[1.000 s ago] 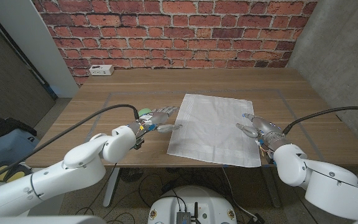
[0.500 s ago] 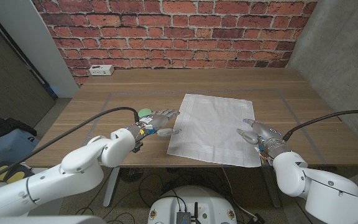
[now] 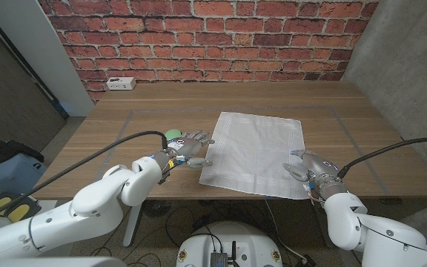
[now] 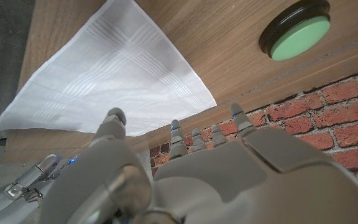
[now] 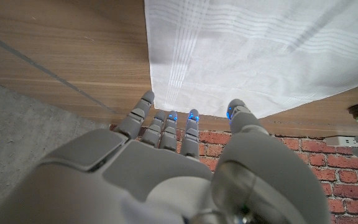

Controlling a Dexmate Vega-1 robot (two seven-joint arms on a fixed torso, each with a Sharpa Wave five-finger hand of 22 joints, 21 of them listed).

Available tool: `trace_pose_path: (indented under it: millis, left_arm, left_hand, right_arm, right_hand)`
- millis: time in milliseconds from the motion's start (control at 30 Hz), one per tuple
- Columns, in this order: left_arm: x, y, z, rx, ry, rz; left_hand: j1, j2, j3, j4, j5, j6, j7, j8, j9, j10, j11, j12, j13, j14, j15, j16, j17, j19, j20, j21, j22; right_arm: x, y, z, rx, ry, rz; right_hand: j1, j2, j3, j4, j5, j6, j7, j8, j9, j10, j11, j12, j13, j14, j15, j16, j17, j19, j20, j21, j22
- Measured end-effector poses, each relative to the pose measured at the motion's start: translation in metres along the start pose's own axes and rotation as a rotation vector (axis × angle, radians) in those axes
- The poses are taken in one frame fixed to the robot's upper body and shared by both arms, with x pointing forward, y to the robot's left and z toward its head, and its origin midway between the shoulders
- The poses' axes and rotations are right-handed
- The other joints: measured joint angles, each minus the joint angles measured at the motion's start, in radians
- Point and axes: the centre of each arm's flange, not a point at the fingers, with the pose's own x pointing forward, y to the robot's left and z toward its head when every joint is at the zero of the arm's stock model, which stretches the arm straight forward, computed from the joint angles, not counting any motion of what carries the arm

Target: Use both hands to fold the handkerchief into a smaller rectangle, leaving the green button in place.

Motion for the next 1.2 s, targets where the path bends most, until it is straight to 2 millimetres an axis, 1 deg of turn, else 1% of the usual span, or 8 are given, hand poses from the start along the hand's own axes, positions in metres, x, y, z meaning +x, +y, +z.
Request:
trace_pose_path:
  millis: [200,367,700,900,1000,1067,1133,1200]
  left_arm:
    - [-0.004,-0.001,0.005,0.068,0.0,0.021]
    - [-0.006,0.0,0.009,0.122,-0.003,0.041]
    - [-0.006,0.0,0.017,0.228,-0.003,0.04]
    - [-0.004,0.0,0.019,0.284,0.0,0.021]
    - [-0.002,-0.001,0.019,0.297,0.002,0.012]
    - [-0.001,0.0,0.018,0.295,0.008,0.012]
    - [0.001,0.0,0.018,0.296,0.008,0.01]
    - [0.001,0.0,0.017,0.295,0.008,0.008]
  left_hand:
    - [0.07,-0.039,-0.003,-0.005,0.018,0.082,-0.002,0.01,0.005,0.036,0.003,0.001,0.0,0.021,0.004,0.0,0.0,0.044,-0.006,-0.008,0.0]
    - [0.135,-0.087,-0.007,-0.01,0.035,0.14,-0.009,0.021,0.005,0.062,0.005,0.008,0.0,0.034,0.017,0.0,0.0,0.072,-0.002,-0.018,0.0]
    - [0.215,-0.143,-0.023,-0.008,0.054,0.193,-0.034,0.024,0.005,0.065,0.009,0.001,0.0,0.032,0.024,-0.005,0.0,0.089,-0.007,-0.037,0.0]
    - [0.264,-0.155,-0.035,-0.003,0.067,0.256,-0.098,0.028,0.01,0.075,-0.016,0.001,0.0,0.031,0.025,-0.005,0.0,0.103,-0.012,-0.048,0.0]
    - [0.269,-0.151,-0.037,-0.002,0.067,0.26,-0.102,0.028,0.01,0.081,-0.022,0.0,0.0,0.031,0.025,-0.005,0.0,0.11,-0.018,-0.051,0.0]
    - [0.272,-0.148,-0.042,0.004,0.073,0.26,-0.093,0.027,0.008,0.081,-0.022,0.0,0.0,0.039,0.018,-0.005,0.0,0.113,-0.022,-0.054,0.0]
    - [0.272,-0.148,-0.046,0.007,0.073,0.258,-0.077,0.022,0.007,0.085,-0.026,0.0,0.0,0.04,0.016,-0.005,0.0,0.113,-0.022,-0.058,0.0]
    - [0.272,-0.148,-0.051,0.013,0.073,0.261,-0.067,0.02,0.007,0.086,-0.028,0.0,0.0,0.04,0.016,-0.005,0.0,0.113,-0.022,-0.058,0.0]
  right_arm:
    - [-0.006,0.004,0.001,-0.049,0.022,-0.024]
    - [-0.01,0.007,0.003,-0.075,0.026,-0.035]
    - [-0.01,0.046,-0.004,-0.114,0.092,0.055]
    - [-0.005,0.065,-0.006,-0.111,0.133,0.096]
    - [-0.003,0.073,-0.007,-0.108,0.147,0.113]
    - [-0.001,0.075,-0.003,-0.12,0.131,0.123]
    - [0.001,0.08,-0.006,-0.124,0.146,0.129]
    - [0.002,0.084,-0.009,-0.128,0.16,0.124]
  right_hand:
    - [0.08,-0.029,0.005,-0.025,0.011,0.062,0.001,0.015,0.0,0.033,-0.007,0.0,0.0,0.034,-0.012,-0.005,-0.001,0.031,0.004,0.0,0.0]
    - [0.148,-0.067,0.007,-0.026,0.023,0.109,-0.008,0.024,0.005,0.061,-0.017,0.007,0.0,0.062,-0.012,-0.005,-0.001,0.052,0.003,0.0,0.0]
    - [0.308,-0.131,0.002,-0.03,0.061,0.164,-0.032,0.029,0.005,0.087,-0.056,0.001,0.0,0.077,-0.016,-0.013,0.002,0.065,-0.01,-0.006,0.003]
    - [0.378,-0.143,-0.002,-0.025,0.073,0.197,-0.05,0.027,0.007,0.106,-0.086,0.001,0.002,0.119,-0.014,-0.005,0.007,0.071,-0.024,-0.008,0.004]
    - [0.405,-0.135,-0.012,-0.015,0.076,0.238,-0.063,0.037,0.006,0.165,-0.093,0.015,0.004,0.177,-0.014,0.022,0.016,0.089,-0.04,-0.005,0.006]
    - [0.447,-0.128,-0.042,-0.006,0.077,0.273,-0.071,0.06,0.004,0.276,-0.125,0.041,0.011,0.301,-0.015,0.088,0.045,0.139,-0.047,0.012,0.01]
    - [0.482,-0.122,-0.065,-0.005,0.074,0.332,-0.128,0.076,0.004,0.352,-0.142,0.063,0.022,0.377,-0.022,0.14,0.063,0.177,-0.057,0.025,0.011]
    - [0.549,-0.11,-0.081,-0.013,0.074,0.385,-0.146,0.08,0.004,0.411,-0.152,0.085,0.036,0.406,-0.041,0.214,0.063,0.22,-0.075,0.046,0.014]
